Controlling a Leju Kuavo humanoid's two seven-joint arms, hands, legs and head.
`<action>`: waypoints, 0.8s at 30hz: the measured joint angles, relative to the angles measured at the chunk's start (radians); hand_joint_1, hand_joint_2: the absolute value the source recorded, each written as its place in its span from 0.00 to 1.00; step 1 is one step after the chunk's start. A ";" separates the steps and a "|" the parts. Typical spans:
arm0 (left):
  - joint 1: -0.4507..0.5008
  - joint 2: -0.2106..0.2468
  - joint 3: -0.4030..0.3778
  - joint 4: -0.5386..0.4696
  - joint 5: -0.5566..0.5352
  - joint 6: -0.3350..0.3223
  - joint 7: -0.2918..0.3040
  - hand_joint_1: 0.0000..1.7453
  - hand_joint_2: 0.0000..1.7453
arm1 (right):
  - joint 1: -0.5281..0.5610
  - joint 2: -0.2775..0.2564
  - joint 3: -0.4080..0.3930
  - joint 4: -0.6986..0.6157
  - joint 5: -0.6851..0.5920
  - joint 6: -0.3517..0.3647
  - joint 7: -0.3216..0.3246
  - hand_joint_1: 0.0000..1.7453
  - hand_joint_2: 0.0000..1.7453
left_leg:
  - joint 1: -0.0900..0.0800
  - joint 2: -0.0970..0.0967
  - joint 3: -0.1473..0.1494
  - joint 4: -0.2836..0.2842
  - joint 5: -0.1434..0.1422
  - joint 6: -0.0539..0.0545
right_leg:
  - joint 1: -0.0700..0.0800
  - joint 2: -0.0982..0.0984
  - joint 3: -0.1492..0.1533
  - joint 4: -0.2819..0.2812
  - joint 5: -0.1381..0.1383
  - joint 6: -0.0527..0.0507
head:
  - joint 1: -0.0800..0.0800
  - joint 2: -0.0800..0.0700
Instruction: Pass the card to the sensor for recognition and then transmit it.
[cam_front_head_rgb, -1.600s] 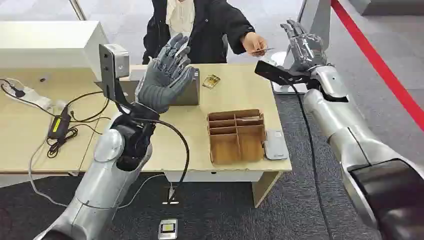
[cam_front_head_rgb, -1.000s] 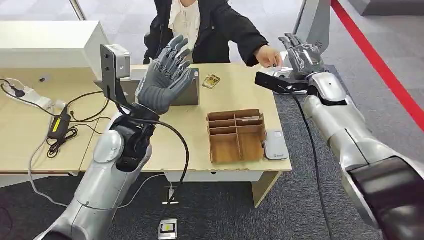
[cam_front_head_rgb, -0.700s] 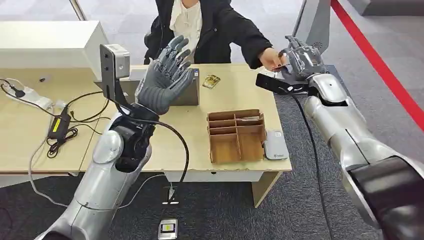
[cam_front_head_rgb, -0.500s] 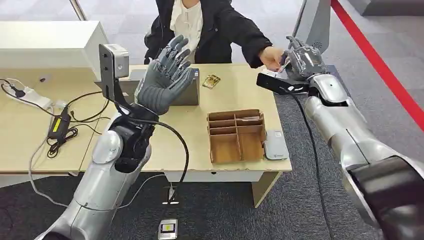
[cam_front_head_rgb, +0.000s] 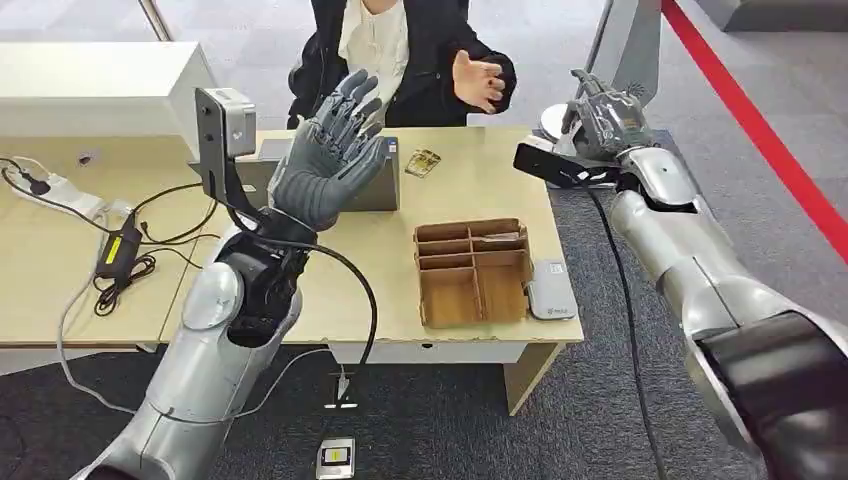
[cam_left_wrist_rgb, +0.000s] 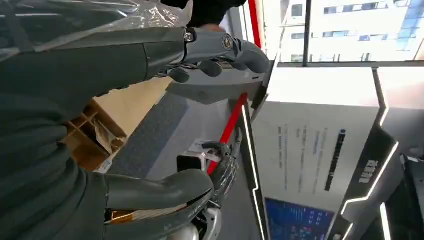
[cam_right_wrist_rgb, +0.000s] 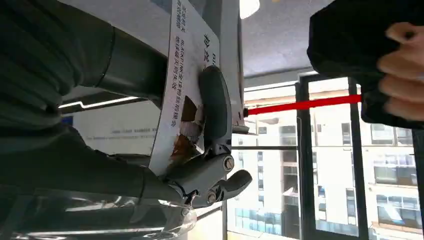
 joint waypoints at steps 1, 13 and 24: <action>0.001 0.001 0.000 0.000 -0.002 0.000 0.003 0.00 1.00 | -0.002 0.000 -0.005 -0.002 -0.019 -0.001 -0.013 1.00 1.00 | 0.000 0.000 0.000 0.000 0.000 0.000 | 0.000 0.000 0.000 0.000 0.000 0.000 | -0.001 0.000; 0.035 0.029 0.000 -0.054 -0.023 0.056 0.032 0.00 1.00 | 0.057 -0.005 -0.046 -0.059 -0.122 0.019 -0.091 1.00 1.00 | 0.000 0.000 0.000 0.000 0.000 0.000 | 0.000 0.000 0.000 0.000 0.000 0.000 | 0.000 0.000; 0.052 0.055 0.002 -0.077 -0.032 0.064 0.031 0.00 1.00 | 0.209 -0.052 -0.059 -0.105 -0.158 0.033 -0.073 1.00 1.00 | 0.000 0.000 0.000 0.000 0.000 0.000 | 0.000 0.000 0.000 -0.001 0.000 0.000 | 0.000 0.000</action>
